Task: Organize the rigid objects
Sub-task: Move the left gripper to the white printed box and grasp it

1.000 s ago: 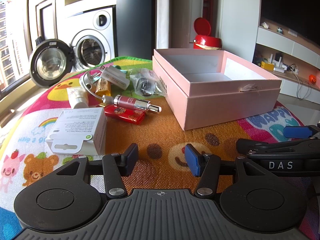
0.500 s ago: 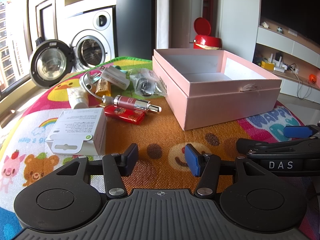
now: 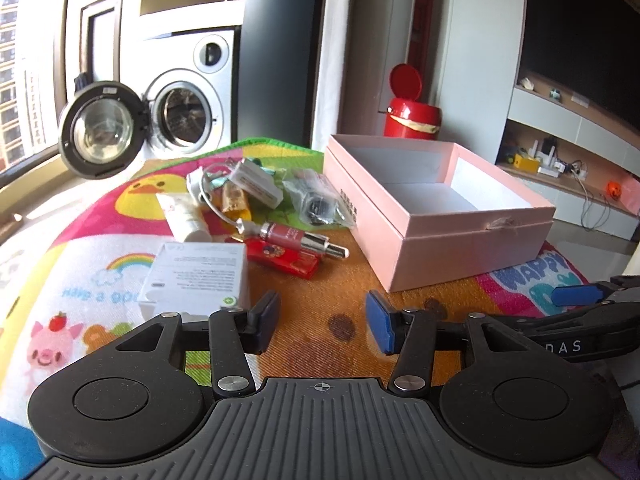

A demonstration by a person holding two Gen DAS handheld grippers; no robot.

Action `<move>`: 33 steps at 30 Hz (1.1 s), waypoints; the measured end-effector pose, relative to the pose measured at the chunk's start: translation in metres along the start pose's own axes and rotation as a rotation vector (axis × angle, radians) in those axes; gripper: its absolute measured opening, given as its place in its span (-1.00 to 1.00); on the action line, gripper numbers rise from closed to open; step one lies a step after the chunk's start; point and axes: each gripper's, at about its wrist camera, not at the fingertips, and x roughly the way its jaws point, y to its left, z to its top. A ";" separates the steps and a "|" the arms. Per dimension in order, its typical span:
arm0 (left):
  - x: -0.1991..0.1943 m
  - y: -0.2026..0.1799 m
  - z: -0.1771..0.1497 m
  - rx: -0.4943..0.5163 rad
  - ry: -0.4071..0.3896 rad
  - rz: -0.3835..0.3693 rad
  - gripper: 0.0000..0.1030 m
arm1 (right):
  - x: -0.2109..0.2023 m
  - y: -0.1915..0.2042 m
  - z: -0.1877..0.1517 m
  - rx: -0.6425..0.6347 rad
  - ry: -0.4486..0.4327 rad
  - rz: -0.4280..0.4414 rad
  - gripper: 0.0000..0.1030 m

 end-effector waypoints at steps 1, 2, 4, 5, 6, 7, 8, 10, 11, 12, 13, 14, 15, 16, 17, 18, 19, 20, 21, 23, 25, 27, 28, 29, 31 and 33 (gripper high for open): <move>-0.008 0.010 0.009 0.016 -0.028 0.041 0.06 | 0.000 0.000 0.001 -0.002 0.005 -0.001 1.00; -0.013 0.020 0.017 0.023 -0.037 0.085 0.06 | 0.000 0.000 0.002 -0.002 0.009 -0.002 1.00; -0.010 0.045 0.031 -0.011 0.003 0.149 -0.01 | 0.000 0.002 -0.002 -0.003 0.010 -0.005 1.00; -0.005 0.057 0.036 -0.035 0.030 0.159 -0.01 | 0.000 0.002 -0.003 -0.001 0.007 -0.006 1.00; -0.001 0.065 0.038 -0.051 0.050 0.163 -0.01 | 0.000 0.002 -0.003 -0.002 0.005 -0.007 1.00; 0.006 0.074 0.039 -0.067 0.076 0.159 -0.01 | 0.000 0.002 -0.004 -0.001 0.004 -0.007 1.00; 0.011 0.077 0.039 -0.070 0.094 0.143 -0.01 | 0.000 0.002 -0.004 0.000 0.003 -0.006 1.00; 0.022 0.075 0.037 -0.057 0.122 0.112 0.00 | 0.000 0.001 -0.004 0.000 0.001 -0.006 1.00; 0.027 0.071 0.034 -0.033 0.133 0.105 0.00 | 0.000 0.002 -0.004 0.000 0.001 -0.007 1.00; 0.032 0.065 0.032 -0.007 0.145 0.107 0.02 | 0.001 0.002 -0.004 0.000 0.001 -0.007 1.00; 0.033 0.059 0.028 0.020 0.128 0.114 0.04 | 0.000 0.002 -0.004 0.000 0.001 -0.007 1.00; 0.034 0.052 0.025 0.052 0.116 0.117 0.03 | 0.000 0.002 -0.004 0.000 0.001 -0.007 1.00; 0.034 0.049 0.025 0.066 0.111 0.111 0.03 | 0.000 0.002 -0.004 0.000 0.001 -0.006 1.00; 0.035 0.045 0.024 0.070 0.112 0.090 0.03 | 0.001 0.002 -0.004 0.000 0.000 -0.006 1.00; 0.036 0.044 0.023 0.069 0.118 0.072 0.07 | 0.001 0.002 -0.004 0.000 0.001 -0.007 1.00; 0.040 0.039 0.022 0.092 0.127 0.063 0.14 | 0.000 0.002 -0.004 0.000 0.001 -0.007 1.00; 0.040 0.035 0.021 0.126 0.127 0.059 0.24 | 0.000 0.002 -0.004 0.000 0.001 -0.007 1.00; 0.041 0.030 0.020 0.157 0.125 0.055 0.34 | 0.001 0.002 -0.004 0.001 0.000 -0.006 1.00; 0.042 0.028 0.018 0.173 0.122 0.053 0.36 | 0.000 0.002 -0.004 0.000 0.001 -0.006 1.00; 0.041 0.028 0.019 0.159 0.099 0.056 0.36 | 0.000 0.002 -0.004 0.001 0.000 -0.006 1.00; 0.035 0.031 0.022 0.142 0.060 0.058 0.32 | 0.000 0.001 -0.003 0.003 0.001 -0.005 1.00; 0.029 0.031 0.024 0.177 0.018 0.125 0.31 | 0.000 0.000 -0.003 0.007 0.004 -0.004 1.00; 0.028 0.033 0.025 0.193 0.016 0.146 0.28 | 0.000 0.000 -0.003 0.007 0.005 -0.004 1.00; 0.028 0.037 0.027 0.190 0.030 0.144 0.28 | 0.000 0.000 -0.003 0.006 0.005 -0.005 1.00; 0.031 0.050 0.028 0.115 0.077 0.079 0.28 | 0.000 0.000 -0.003 0.007 0.005 -0.005 1.00; 0.037 0.064 0.029 0.016 0.115 0.023 0.28 | 0.000 0.001 -0.003 0.006 0.004 -0.005 1.00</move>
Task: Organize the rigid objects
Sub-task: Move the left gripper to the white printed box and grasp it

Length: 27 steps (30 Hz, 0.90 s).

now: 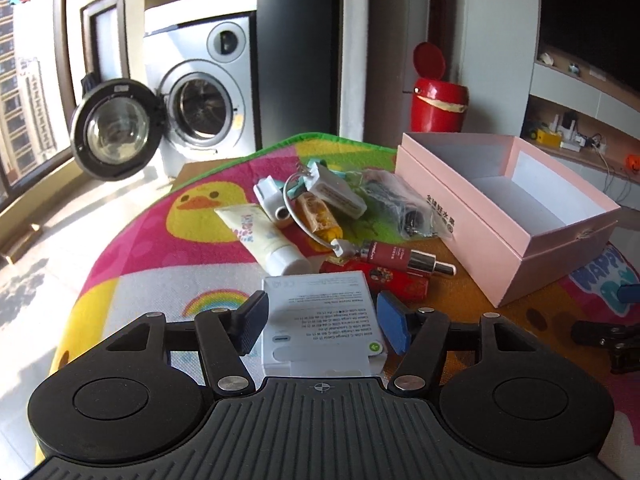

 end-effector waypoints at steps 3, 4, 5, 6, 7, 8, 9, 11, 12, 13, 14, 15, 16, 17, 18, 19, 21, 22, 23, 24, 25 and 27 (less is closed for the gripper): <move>0.003 0.000 -0.001 -0.014 -0.017 -0.001 0.28 | 0.000 0.000 0.000 0.001 -0.001 0.001 1.00; 0.006 -0.003 -0.001 0.002 -0.016 0.004 0.28 | 0.000 -0.001 0.000 0.001 0.000 0.001 1.00; 0.008 -0.007 -0.002 0.027 -0.019 0.017 0.28 | 0.000 0.000 0.000 0.001 0.000 0.001 1.00; 0.010 -0.011 -0.003 0.051 -0.021 0.030 0.28 | 0.000 -0.001 0.000 0.001 0.000 0.001 1.00; 0.012 -0.016 -0.004 0.083 -0.023 0.046 0.28 | 0.000 -0.001 0.000 0.001 0.000 0.001 1.00; 0.013 -0.019 -0.004 0.105 -0.025 0.060 0.28 | 0.000 0.000 0.000 0.001 0.000 0.001 1.00; 0.014 -0.020 -0.004 0.112 -0.026 0.070 0.28 | 0.000 0.000 0.000 0.002 0.000 0.002 1.00; 0.015 -0.017 -0.003 0.100 -0.027 0.082 0.36 | 0.000 -0.001 0.000 0.002 0.001 0.005 1.00; 0.015 -0.016 -0.003 0.093 -0.028 0.080 0.36 | 0.000 -0.001 0.000 0.001 0.001 0.006 1.00; 0.014 -0.013 -0.003 0.085 -0.029 0.080 0.36 | 0.000 -0.001 0.000 0.000 0.002 0.006 1.00; 0.013 -0.011 -0.003 0.081 -0.029 0.082 0.36 | 0.000 -0.001 0.000 -0.001 0.002 0.007 1.00; 0.013 -0.010 -0.003 0.080 -0.028 0.086 0.36 | 0.001 -0.001 0.000 -0.002 0.003 0.007 1.00; 0.012 -0.007 -0.003 0.078 -0.027 0.094 0.36 | 0.001 -0.001 0.000 -0.004 0.003 0.007 1.00; 0.012 -0.006 -0.004 0.075 -0.028 0.096 0.36 | 0.001 -0.001 0.000 -0.004 0.002 0.007 1.00; 0.012 -0.004 -0.004 0.069 -0.029 0.095 0.36 | 0.001 -0.002 0.000 -0.004 0.002 0.008 1.00; 0.011 -0.002 -0.005 0.057 -0.035 0.091 0.37 | 0.001 -0.002 0.000 -0.004 0.001 0.009 1.00; 0.012 -0.002 -0.004 0.047 -0.038 0.094 0.37 | 0.001 -0.002 -0.001 -0.004 -0.001 0.009 1.00; 0.013 -0.002 -0.004 0.044 -0.039 0.097 0.38 | 0.001 -0.002 -0.001 -0.004 -0.001 0.010 1.00; 0.013 -0.002 -0.004 0.036 -0.042 0.099 0.38 | 0.001 -0.002 -0.001 -0.004 -0.001 0.010 1.00; 0.013 -0.001 -0.004 0.026 -0.045 0.099 0.38 | 0.001 -0.002 -0.001 -0.005 -0.001 0.010 1.00; 0.012 0.000 -0.004 0.009 -0.049 0.099 0.38 | 0.001 -0.002 -0.001 -0.007 -0.001 0.010 1.00; 0.011 0.001 -0.005 -0.009 -0.052 0.100 0.38 | 0.000 -0.002 -0.001 -0.008 -0.001 0.010 1.00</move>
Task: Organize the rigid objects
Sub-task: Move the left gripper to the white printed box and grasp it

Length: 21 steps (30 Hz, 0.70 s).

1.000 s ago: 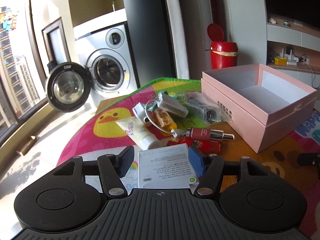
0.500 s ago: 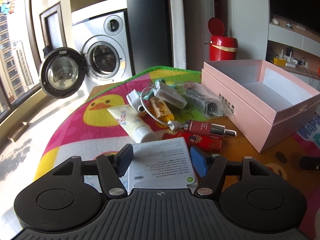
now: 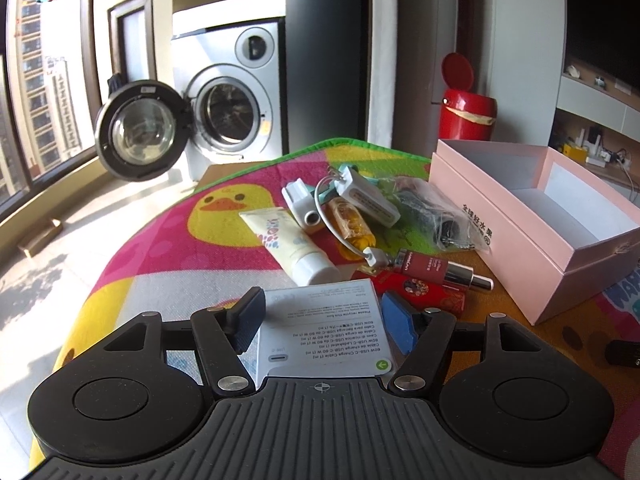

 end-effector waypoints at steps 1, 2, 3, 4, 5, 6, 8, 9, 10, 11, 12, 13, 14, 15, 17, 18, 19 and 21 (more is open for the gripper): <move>0.000 -0.001 -0.001 -0.002 0.000 0.004 0.38 | 0.000 0.000 0.000 0.000 0.000 0.000 1.00; -0.001 -0.003 -0.001 0.007 -0.001 -0.001 0.35 | 0.000 0.000 0.000 0.001 0.000 0.001 1.00; -0.001 -0.005 -0.002 0.015 0.000 -0.004 0.36 | 0.000 0.000 0.000 0.000 0.000 0.001 1.00; -0.002 -0.006 -0.002 0.021 0.001 -0.014 0.43 | 0.000 0.000 0.000 0.000 0.000 0.000 1.00; -0.002 -0.007 -0.002 0.026 0.004 -0.031 0.52 | 0.000 0.000 0.000 0.001 0.000 0.001 1.00; -0.002 -0.008 -0.002 0.028 0.006 -0.048 0.55 | 0.000 0.000 0.000 0.001 0.000 0.001 1.00; -0.002 -0.010 -0.003 0.033 0.008 -0.067 0.65 | 0.000 0.000 0.000 0.001 0.000 0.001 1.00; -0.002 -0.011 -0.004 0.040 0.008 -0.079 0.68 | 0.000 0.000 0.000 0.001 0.000 0.001 1.00; -0.002 -0.011 -0.005 0.049 0.007 -0.093 0.73 | 0.000 0.000 0.000 0.001 0.000 0.001 1.00; -0.002 -0.012 -0.006 0.061 0.007 -0.102 0.75 | 0.000 0.000 0.000 0.001 0.000 0.001 1.00; -0.003 -0.014 -0.007 0.079 0.005 -0.106 0.75 | 0.000 0.000 0.000 0.001 0.000 0.000 1.00; -0.004 -0.015 -0.008 0.089 0.002 -0.105 0.75 | 0.000 0.000 0.000 0.000 0.000 0.000 1.00; -0.005 -0.015 -0.009 0.088 -0.002 -0.101 0.73 | 0.000 0.000 0.000 0.000 0.000 0.000 1.00; -0.007 -0.014 -0.010 0.080 -0.010 -0.086 0.70 | 0.000 0.000 0.000 0.001 0.000 0.001 1.00; -0.012 -0.012 -0.010 0.065 -0.025 -0.033 0.65 | 0.000 0.000 0.000 0.001 0.000 0.001 1.00; -0.015 -0.010 -0.010 0.060 -0.034 -0.011 0.65 | 0.000 -0.001 0.000 0.001 0.000 0.001 1.00; -0.016 -0.008 -0.009 0.052 -0.033 -0.005 0.65 | 0.000 0.000 0.000 0.001 0.000 0.001 1.00; -0.015 -0.004 -0.008 0.022 -0.010 -0.041 0.65 | 0.000 0.000 0.000 0.001 0.000 0.001 1.00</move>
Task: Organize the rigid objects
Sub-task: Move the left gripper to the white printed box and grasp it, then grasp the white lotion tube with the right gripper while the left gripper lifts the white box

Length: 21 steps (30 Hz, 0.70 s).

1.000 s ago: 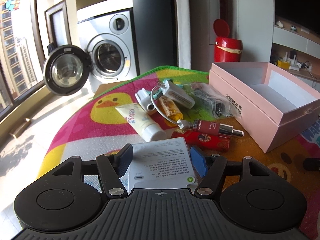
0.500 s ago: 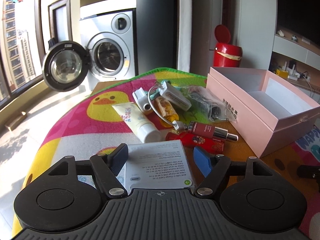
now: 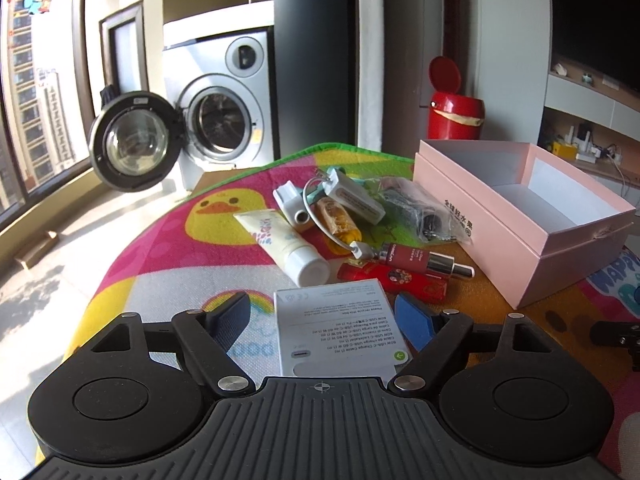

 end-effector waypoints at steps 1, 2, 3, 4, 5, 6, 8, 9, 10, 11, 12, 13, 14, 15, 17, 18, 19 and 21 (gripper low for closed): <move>0.002 0.000 0.000 -0.008 0.010 -0.016 0.65 | 0.000 0.000 0.000 0.000 0.000 0.000 1.00; 0.003 -0.001 0.001 -0.006 0.018 -0.025 0.65 | 0.000 0.000 0.000 0.000 0.000 0.000 1.00; 0.006 -0.004 0.000 0.001 0.025 -0.030 0.65 | 0.000 0.000 0.000 0.000 -0.001 0.000 1.00; 0.010 -0.007 0.000 0.013 0.032 -0.024 0.65 | 0.000 0.000 0.000 0.000 -0.001 0.001 1.00; 0.013 -0.010 -0.001 0.022 0.038 -0.016 0.65 | -0.001 0.000 0.000 -0.001 -0.002 0.003 1.00; 0.015 -0.011 -0.001 0.027 0.043 -0.011 0.65 | -0.001 -0.001 0.000 -0.002 -0.002 0.004 1.00; 0.020 -0.011 -0.001 0.037 0.052 0.005 0.65 | -0.002 -0.001 0.001 -0.010 0.000 0.011 1.00; 0.021 -0.011 -0.002 0.050 0.059 0.023 0.64 | -0.003 0.000 0.001 -0.019 -0.001 0.016 0.95; 0.023 -0.010 -0.003 0.058 0.070 0.031 0.63 | -0.006 0.003 0.002 -0.044 -0.006 0.035 0.87; 0.022 -0.008 -0.004 0.057 0.076 0.020 0.48 | -0.010 0.007 0.005 -0.067 -0.011 0.056 0.65; 0.020 -0.005 -0.006 0.044 0.078 -0.007 0.44 | -0.015 0.012 0.009 -0.091 -0.020 0.081 0.51; 0.016 0.000 -0.007 0.030 0.076 -0.029 0.44 | -0.023 0.021 0.015 -0.113 -0.049 0.109 0.49; 0.011 0.004 -0.008 0.014 0.076 -0.049 0.44 | -0.031 0.030 0.022 -0.137 -0.083 0.138 0.48; 0.006 0.010 -0.009 -0.004 0.077 -0.062 0.44 | -0.037 0.042 0.031 -0.169 -0.110 0.170 0.43; -0.006 0.025 -0.012 -0.036 0.063 -0.083 0.44 | -0.041 0.065 0.049 -0.215 -0.129 0.221 0.21; -0.013 0.033 -0.013 -0.052 0.053 -0.087 0.44 | -0.038 0.078 0.060 -0.232 -0.120 0.257 -0.02; -0.019 0.042 -0.014 -0.071 0.045 -0.086 0.44 | -0.031 0.094 0.071 -0.244 -0.099 0.307 -0.12; -0.031 0.060 -0.015 -0.111 0.027 -0.073 0.44 | -0.015 0.122 0.086 -0.257 -0.055 0.397 -0.48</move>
